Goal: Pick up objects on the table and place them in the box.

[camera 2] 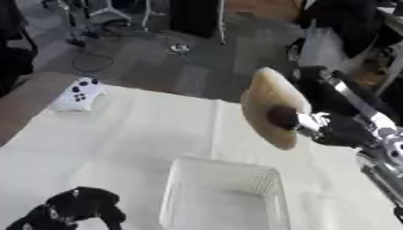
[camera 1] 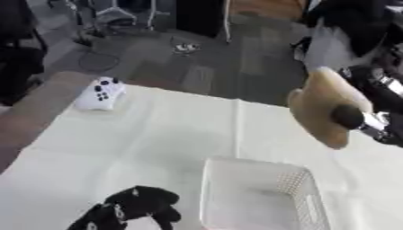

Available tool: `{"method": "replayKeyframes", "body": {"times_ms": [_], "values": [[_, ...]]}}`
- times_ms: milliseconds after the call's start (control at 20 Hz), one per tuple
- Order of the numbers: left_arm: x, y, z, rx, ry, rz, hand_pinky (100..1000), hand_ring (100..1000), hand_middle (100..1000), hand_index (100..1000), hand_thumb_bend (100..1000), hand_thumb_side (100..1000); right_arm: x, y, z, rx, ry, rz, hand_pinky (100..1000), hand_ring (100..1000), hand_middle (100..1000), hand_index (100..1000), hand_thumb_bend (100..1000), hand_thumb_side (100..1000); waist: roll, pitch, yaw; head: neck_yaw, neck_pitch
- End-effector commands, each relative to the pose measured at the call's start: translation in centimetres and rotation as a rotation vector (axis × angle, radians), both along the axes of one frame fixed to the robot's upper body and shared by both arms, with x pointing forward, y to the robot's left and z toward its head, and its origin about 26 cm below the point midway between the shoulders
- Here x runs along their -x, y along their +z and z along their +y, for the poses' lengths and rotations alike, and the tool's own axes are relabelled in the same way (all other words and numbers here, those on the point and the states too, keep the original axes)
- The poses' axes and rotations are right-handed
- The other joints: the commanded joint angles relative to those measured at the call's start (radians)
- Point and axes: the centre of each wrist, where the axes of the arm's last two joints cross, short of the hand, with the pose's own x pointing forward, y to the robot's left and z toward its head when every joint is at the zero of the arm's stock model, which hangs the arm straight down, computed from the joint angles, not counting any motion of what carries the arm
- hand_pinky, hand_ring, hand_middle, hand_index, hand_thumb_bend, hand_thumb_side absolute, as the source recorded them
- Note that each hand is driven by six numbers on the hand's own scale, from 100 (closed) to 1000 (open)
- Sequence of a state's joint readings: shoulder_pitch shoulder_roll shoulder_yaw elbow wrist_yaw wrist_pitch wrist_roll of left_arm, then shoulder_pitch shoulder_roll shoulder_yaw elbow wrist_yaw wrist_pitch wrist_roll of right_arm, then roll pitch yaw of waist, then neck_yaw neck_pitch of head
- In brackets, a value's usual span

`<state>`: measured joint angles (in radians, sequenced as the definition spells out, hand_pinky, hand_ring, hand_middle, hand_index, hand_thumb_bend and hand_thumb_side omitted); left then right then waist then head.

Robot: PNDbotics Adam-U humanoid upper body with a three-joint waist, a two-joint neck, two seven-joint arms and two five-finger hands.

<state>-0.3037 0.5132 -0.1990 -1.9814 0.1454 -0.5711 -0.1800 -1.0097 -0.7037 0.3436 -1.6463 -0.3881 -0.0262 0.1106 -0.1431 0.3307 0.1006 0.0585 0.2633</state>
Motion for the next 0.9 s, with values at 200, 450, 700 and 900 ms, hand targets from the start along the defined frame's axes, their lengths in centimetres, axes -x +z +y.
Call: {"method": "replayKeyframes", "body": {"times_ms": [200, 450, 700, 900], "values": [[0.1, 1.1, 0.2, 0.025, -0.034, -0.054, 553, 718, 815, 877, 569, 734, 0.0, -0.6, 0.9, 0.013, 0.006, 0.016, 100, 100, 100, 509, 753, 484, 0.014, -0.042, -0.001, -0.026, 0.122], [0.1, 1.1, 0.2, 0.045, -0.055, -0.067, 556, 717, 811, 873, 574, 719, -0.9, -2.0, 2.1, 0.032, -0.022, 0.036, 100, 100, 100, 503, 751, 487, 0.019, -0.051, -0.005, -0.042, 0.234], [0.2, 1.0, 0.2, 0.047, -0.064, -0.079, 558, 716, 810, 871, 578, 712, -1.0, -2.8, 3.4, 0.053, -0.071, -0.002, 100, 100, 100, 470, 747, 499, 0.023, -0.049, -0.006, -0.05, 0.244], [0.2, 1.0, 0.2, 0.045, -0.068, -0.085, 559, 716, 810, 870, 580, 709, -1.1, -3.1, 4.3, 0.089, -0.103, -0.05, 100, 100, 100, 450, 739, 512, 0.024, -0.049, -0.006, -0.057, 0.234]]}}
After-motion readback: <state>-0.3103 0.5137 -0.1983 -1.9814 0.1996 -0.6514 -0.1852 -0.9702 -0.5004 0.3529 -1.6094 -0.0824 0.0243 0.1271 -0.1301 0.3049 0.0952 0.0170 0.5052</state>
